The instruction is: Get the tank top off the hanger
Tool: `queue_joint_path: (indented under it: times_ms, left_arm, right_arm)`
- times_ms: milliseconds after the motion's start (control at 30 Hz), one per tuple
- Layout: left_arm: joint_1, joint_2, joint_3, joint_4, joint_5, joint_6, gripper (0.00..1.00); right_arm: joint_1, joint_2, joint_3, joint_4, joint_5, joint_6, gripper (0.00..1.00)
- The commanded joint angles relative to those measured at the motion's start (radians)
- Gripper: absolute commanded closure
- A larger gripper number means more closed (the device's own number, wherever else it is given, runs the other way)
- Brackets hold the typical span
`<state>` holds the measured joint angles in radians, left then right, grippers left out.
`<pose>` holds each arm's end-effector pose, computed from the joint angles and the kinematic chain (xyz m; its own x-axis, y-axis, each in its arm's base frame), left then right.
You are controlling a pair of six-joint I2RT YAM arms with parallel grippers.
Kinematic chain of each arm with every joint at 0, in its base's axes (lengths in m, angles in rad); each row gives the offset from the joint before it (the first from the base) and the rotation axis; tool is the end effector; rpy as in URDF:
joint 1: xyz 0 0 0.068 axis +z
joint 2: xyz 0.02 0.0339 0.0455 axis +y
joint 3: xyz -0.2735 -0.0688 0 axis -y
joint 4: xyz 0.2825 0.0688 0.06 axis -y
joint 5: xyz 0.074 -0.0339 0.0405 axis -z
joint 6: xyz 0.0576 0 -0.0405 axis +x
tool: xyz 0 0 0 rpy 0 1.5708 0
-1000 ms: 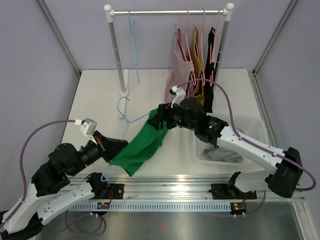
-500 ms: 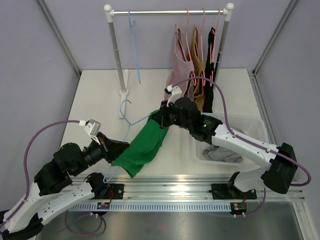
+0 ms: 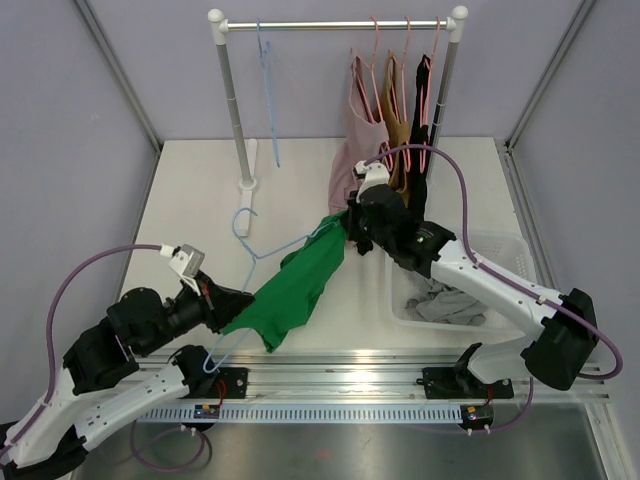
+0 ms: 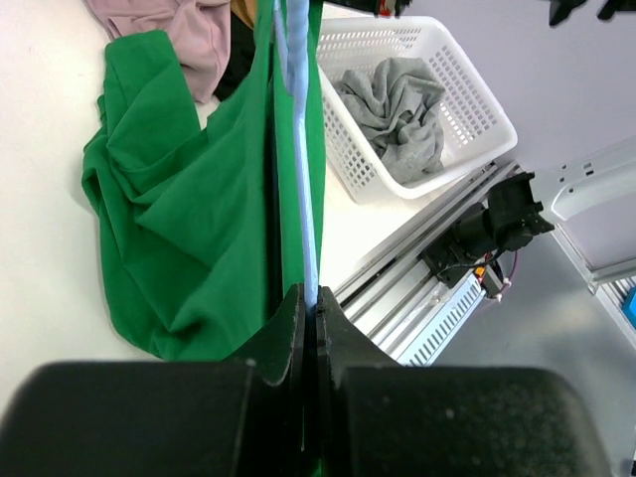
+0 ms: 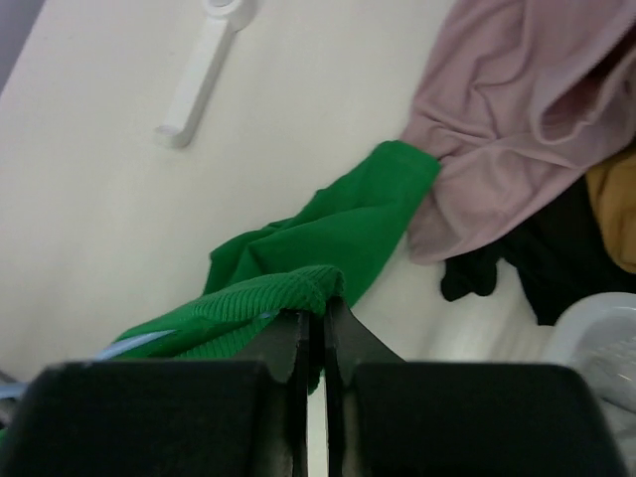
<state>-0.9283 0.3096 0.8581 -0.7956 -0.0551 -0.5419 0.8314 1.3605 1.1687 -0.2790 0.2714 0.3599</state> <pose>0.0605 -0.0756 0.3632 -0.5214 -0.1629 -0.8377 0.5819 0.6502 -0.4886 0.2588 0.2608 0.3273 -0.4801 -0.0229 -0.8769 -0.4079 0.8908 0.2001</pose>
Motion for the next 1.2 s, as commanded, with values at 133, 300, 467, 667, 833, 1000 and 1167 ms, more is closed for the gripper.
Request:
queue_joint_path:
  times_ms: [133, 300, 467, 667, 833, 1000, 1167]
  left_arm:
    - [-0.003, -0.099, 0.064, 0.039, 0.13, 0.042, 1.0]
    - [-0.003, -0.118, 0.029, 0.244, 0.103, 0.033, 1.0]
    - [-0.003, 0.037, 0.004, 0.579, 0.068, 0.112, 1.0]
    - [-0.004, 0.328, 0.123, 0.814, -0.089, 0.26, 1.0]
    - [-0.006, 0.54, 0.37, 0.607, -0.231, 0.293, 1.0]
    - [-0.01, 0.732, 0.594, 0.354, -0.383, 0.221, 1.0]
    - [-0.006, 0.951, 0.872, 0.083, -0.473, 0.177, 1.0]
  right_arm:
    - [-0.152, 0.022, 0.02, -0.049, 0.046, -0.049, 1.0]
    - [-0.153, -0.055, -0.035, -0.008, -0.317, -0.018, 1.0]
    - [-0.153, -0.259, -0.165, 0.109, -0.573, 0.088, 1.0]
    - [-0.15, -0.432, -0.225, 0.031, -0.86, 0.123, 1.0]
    - [-0.149, -0.584, -0.268, -0.113, -0.799, 0.096, 1.0]
    - [-0.149, -0.569, -0.285, -0.166, -0.697, 0.086, 0.9]
    - [-0.147, -0.469, -0.264, -0.161, -0.548, 0.105, 0.04]
